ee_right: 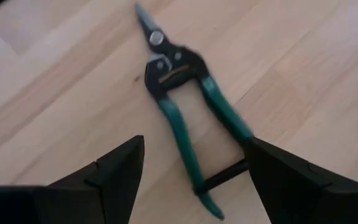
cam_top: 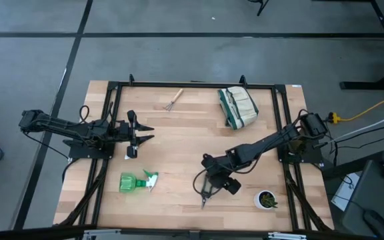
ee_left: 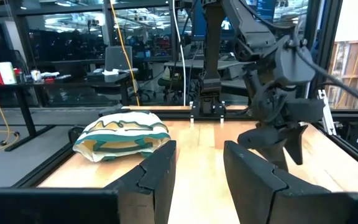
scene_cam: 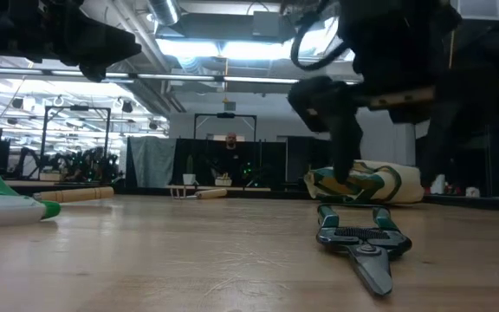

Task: Pick & Place Garden tools in Gardening bag
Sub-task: Prepare the gardening bag

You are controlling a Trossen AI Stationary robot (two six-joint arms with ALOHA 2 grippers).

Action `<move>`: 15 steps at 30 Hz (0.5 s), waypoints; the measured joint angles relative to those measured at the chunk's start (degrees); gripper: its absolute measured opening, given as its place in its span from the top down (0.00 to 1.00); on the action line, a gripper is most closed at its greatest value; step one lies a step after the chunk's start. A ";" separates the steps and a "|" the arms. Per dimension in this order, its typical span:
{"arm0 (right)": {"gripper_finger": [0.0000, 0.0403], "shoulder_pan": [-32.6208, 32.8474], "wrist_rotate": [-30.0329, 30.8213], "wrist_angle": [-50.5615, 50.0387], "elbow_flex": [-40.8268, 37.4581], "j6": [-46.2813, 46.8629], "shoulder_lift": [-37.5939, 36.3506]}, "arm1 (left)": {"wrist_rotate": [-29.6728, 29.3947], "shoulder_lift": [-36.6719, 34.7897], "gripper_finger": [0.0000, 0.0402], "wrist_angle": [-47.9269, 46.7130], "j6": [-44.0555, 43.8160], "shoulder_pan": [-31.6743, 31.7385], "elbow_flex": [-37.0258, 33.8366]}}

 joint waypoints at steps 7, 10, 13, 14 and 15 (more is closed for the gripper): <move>0.30 -6.05 0.37 -2.47 -0.23 0.64 -2.42 | 0.00 0.00 0.68 0.00 0.00 0.01 0.01; 0.30 -9.75 2.92 -10.03 0.43 2.06 -4.67 | 0.00 0.00 0.68 0.02 0.00 0.02 -0.01; 0.30 -13.62 8.13 -16.27 1.68 5.17 -6.69 | 0.00 0.00 0.68 0.02 0.00 0.02 0.00; 0.30 -14.88 9.76 -17.54 2.21 6.81 -6.78 | 0.00 -0.01 0.68 0.02 0.00 0.02 -0.01; 0.30 -16.06 11.41 -18.40 2.51 8.64 -6.91 | 0.00 -0.02 0.68 0.03 0.00 0.01 0.01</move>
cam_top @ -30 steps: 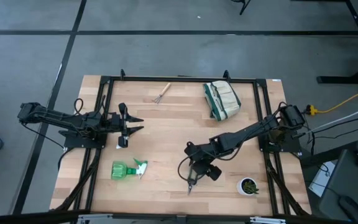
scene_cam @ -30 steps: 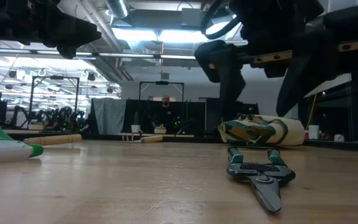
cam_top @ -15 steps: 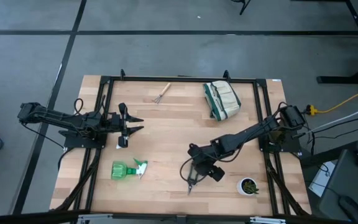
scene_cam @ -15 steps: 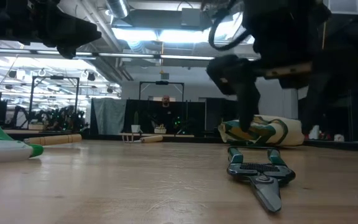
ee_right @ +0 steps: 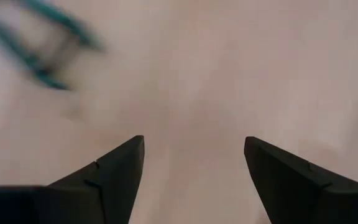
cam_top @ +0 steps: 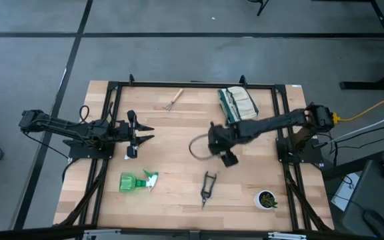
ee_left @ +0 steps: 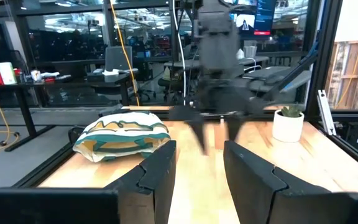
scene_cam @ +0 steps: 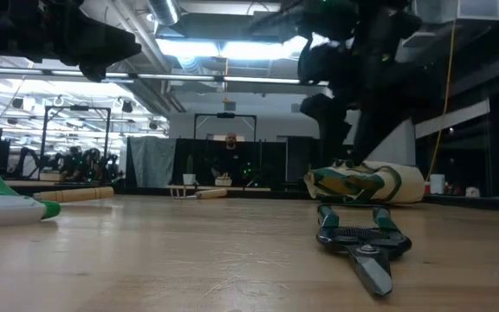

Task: Pick & Place Garden tools in Gardening bag
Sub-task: Prepare the gardening bag

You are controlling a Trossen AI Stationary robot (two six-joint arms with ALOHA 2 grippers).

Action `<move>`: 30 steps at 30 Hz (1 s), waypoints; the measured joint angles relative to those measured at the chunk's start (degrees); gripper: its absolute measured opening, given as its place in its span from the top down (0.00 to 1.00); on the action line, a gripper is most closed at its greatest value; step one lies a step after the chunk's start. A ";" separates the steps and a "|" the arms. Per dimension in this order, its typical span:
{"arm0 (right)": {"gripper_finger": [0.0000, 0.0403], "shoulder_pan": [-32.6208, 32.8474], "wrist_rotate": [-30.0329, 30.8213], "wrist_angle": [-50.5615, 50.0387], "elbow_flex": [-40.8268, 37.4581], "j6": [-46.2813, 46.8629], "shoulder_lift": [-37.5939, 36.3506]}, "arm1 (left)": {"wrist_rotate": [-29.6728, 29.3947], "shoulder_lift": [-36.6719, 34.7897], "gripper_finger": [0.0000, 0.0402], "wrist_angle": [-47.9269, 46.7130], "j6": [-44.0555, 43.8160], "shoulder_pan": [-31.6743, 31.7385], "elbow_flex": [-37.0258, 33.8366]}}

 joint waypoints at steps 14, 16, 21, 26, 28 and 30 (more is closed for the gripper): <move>0.30 -13.31 9.27 -3.80 -0.93 20.79 -0.48 | 0.00 0.00 0.68 -0.08 0.00 -0.01 -0.02; 0.30 -13.92 9.17 -3.72 -1.24 22.24 -0.48 | 0.00 0.00 0.68 -0.08 0.00 -0.01 0.00; 0.30 -13.93 8.96 -1.44 -1.27 22.92 -0.48 | 0.00 0.02 0.68 -0.08 0.00 -0.01 -0.02; 0.30 -13.39 4.38 4.14 -1.27 23.06 -0.48 | -0.02 0.00 0.68 -0.05 0.00 0.00 -0.01; 0.30 -13.34 2.74 6.83 -1.27 23.15 -0.48 | -0.02 0.00 0.68 -0.05 0.00 0.01 0.01; 0.30 -13.36 0.69 8.88 -1.27 24.33 -0.48 | 0.00 0.00 0.68 -0.05 0.00 -0.01 0.00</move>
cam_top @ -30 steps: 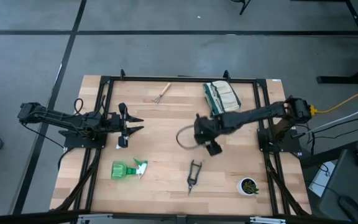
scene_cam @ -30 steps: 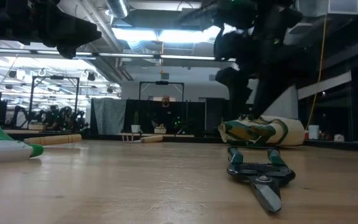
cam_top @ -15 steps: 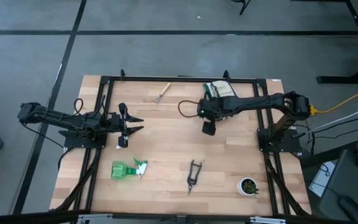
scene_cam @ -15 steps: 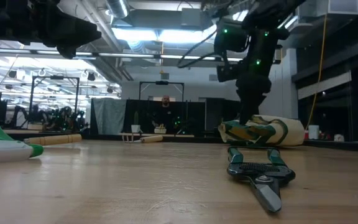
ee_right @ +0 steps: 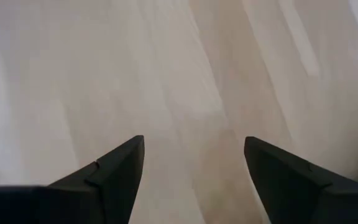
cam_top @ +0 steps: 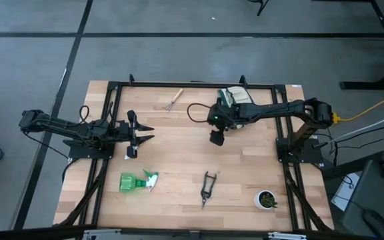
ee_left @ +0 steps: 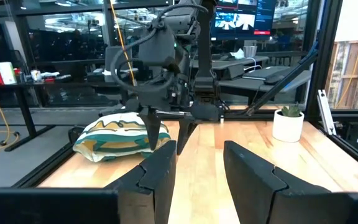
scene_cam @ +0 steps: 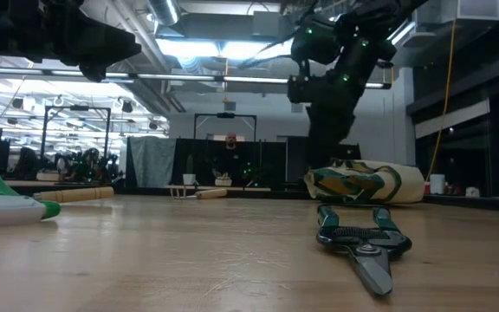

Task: Pick & Place Garden tools in Gardening bag
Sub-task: Prepare the gardening bag

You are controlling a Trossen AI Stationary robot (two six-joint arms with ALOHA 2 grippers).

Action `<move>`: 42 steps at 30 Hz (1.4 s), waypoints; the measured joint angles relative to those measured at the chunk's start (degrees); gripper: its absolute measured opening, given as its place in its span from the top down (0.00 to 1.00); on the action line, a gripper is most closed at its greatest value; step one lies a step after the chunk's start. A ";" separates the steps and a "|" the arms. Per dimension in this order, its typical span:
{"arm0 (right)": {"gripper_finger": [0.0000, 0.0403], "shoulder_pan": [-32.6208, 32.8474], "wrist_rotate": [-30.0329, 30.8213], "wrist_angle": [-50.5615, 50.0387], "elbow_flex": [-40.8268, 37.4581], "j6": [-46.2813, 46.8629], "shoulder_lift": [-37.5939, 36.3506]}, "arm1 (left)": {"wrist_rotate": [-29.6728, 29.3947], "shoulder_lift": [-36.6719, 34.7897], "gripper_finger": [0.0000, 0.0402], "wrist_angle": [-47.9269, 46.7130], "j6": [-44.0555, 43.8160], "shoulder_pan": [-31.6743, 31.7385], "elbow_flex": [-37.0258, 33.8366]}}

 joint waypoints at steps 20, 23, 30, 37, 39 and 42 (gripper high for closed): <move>0.30 -0.10 -3.12 13.97 0.00 0.47 0.04 | 0.00 0.01 0.68 0.00 0.00 0.00 0.01; 0.30 -0.85 -3.12 11.54 0.00 -1.58 0.04 | 0.00 0.00 0.68 0.02 0.00 0.00 0.00; 0.30 -3.54 -3.00 -5.98 3.26 -1.83 0.09 | 0.00 0.00 0.68 0.02 0.00 0.02 -0.01; 0.30 -5.84 5.87 -15.35 4.36 6.46 0.09 | 0.00 0.00 0.68 0.02 0.00 0.00 -0.01; 0.30 -6.35 8.16 -17.88 4.39 8.15 0.08 | 0.00 0.00 0.68 0.02 0.00 0.02 -0.01; 0.30 -7.33 8.50 -21.62 4.39 9.23 -0.84 | -0.02 0.00 0.68 0.02 0.00 0.02 0.00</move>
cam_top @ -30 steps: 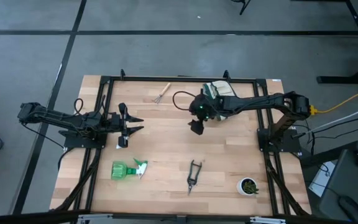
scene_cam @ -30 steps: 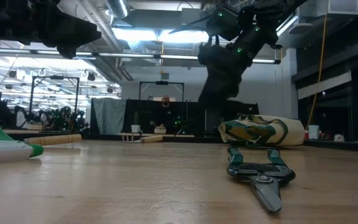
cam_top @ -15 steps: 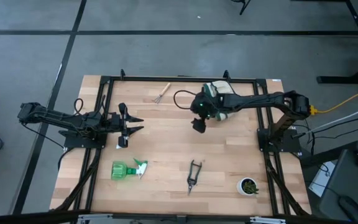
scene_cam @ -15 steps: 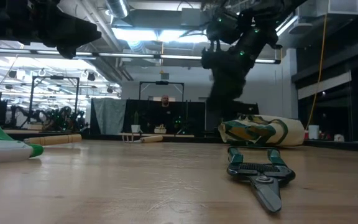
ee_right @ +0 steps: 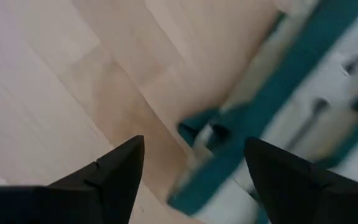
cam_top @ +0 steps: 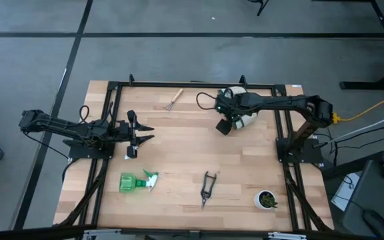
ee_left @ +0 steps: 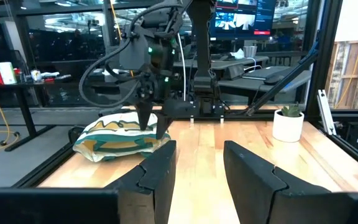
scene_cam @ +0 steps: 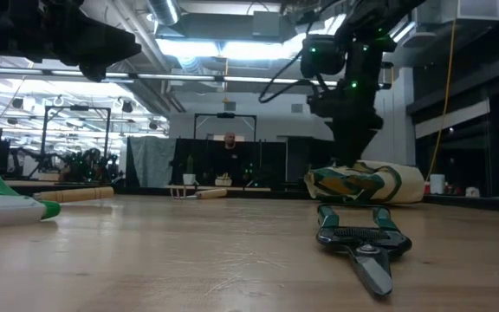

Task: Pick & Place Garden tools in Gardening bag
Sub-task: Prepare the gardening bag

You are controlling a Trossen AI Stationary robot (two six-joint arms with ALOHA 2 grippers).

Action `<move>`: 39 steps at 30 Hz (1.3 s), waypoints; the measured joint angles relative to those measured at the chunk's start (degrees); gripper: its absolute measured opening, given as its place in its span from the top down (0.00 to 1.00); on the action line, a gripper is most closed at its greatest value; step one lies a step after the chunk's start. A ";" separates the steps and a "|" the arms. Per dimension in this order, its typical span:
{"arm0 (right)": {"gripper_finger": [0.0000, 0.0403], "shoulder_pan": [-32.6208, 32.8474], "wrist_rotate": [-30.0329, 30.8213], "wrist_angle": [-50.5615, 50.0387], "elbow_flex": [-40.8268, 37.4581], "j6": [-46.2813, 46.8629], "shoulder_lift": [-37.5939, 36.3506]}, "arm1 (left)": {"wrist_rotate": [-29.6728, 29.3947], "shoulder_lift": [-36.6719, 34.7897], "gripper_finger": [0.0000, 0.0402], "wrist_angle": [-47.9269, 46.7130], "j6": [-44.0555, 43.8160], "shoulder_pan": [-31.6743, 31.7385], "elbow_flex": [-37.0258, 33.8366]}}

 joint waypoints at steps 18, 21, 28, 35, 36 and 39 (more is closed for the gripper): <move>0.30 -2.32 -0.15 -4.65 0.00 0.65 -4.42 | 0.02 0.02 0.68 0.00 0.00 -0.02 -0.01; 0.30 -2.20 -1.45 -4.65 0.00 -1.61 -4.42 | 0.00 0.02 0.68 0.00 0.00 0.00 -0.01; 0.30 -2.24 -1.59 -4.91 0.00 -4.67 -4.42 | 0.02 0.02 0.68 0.00 0.00 -0.02 0.00; 0.30 -2.29 -1.57 -4.92 0.00 -4.76 -4.44 | 0.01 0.01 0.68 0.00 0.00 -0.01 0.00; 0.30 -2.37 -1.57 -5.00 0.00 -4.76 -4.44 | 0.02 0.02 0.68 0.00 0.00 -0.02 -0.01; 0.30 -2.46 -0.44 -5.63 0.00 -4.76 -4.44 | 0.02 0.01 0.68 0.00 0.00 0.00 0.00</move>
